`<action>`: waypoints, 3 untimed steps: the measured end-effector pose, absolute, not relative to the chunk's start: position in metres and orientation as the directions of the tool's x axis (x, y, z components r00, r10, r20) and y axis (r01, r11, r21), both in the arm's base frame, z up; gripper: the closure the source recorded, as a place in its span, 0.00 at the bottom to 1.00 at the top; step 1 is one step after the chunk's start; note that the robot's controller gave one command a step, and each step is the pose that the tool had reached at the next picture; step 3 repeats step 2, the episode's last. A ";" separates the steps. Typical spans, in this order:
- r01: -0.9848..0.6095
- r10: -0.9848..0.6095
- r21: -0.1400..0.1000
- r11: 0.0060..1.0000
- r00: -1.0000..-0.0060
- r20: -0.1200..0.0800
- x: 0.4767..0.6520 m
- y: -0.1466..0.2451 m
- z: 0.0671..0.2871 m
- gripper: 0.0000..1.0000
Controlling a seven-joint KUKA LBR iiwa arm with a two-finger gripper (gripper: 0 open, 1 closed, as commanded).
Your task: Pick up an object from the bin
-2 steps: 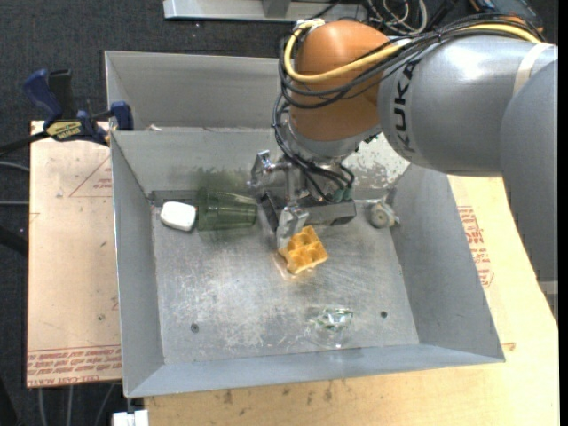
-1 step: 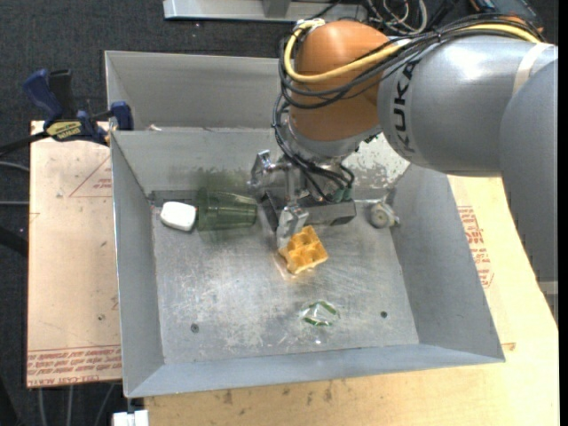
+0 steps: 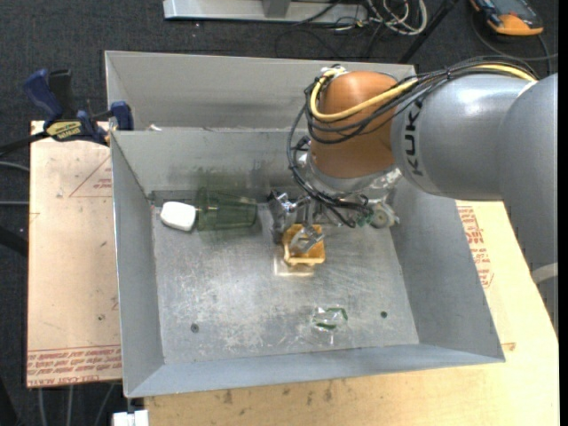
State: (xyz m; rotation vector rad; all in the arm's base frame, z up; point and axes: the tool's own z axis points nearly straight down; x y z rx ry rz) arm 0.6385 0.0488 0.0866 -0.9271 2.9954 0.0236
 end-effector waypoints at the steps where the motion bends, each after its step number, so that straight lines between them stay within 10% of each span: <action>1: -0.565 -0.565 0.013 0.825 -0.825 -0.010 0.639 0.049 0.087 1.00; 2: -0.632 -0.632 -0.001 0.775 -0.775 -0.005 0.626 0.046 0.215 1.00; 3: -0.632 -0.632 -0.001 0.775 -0.775 -0.005 0.626 0.046 0.215 1.00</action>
Offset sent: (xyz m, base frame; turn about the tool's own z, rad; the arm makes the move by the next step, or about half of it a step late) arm -0.0131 -0.0040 0.1281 -0.0865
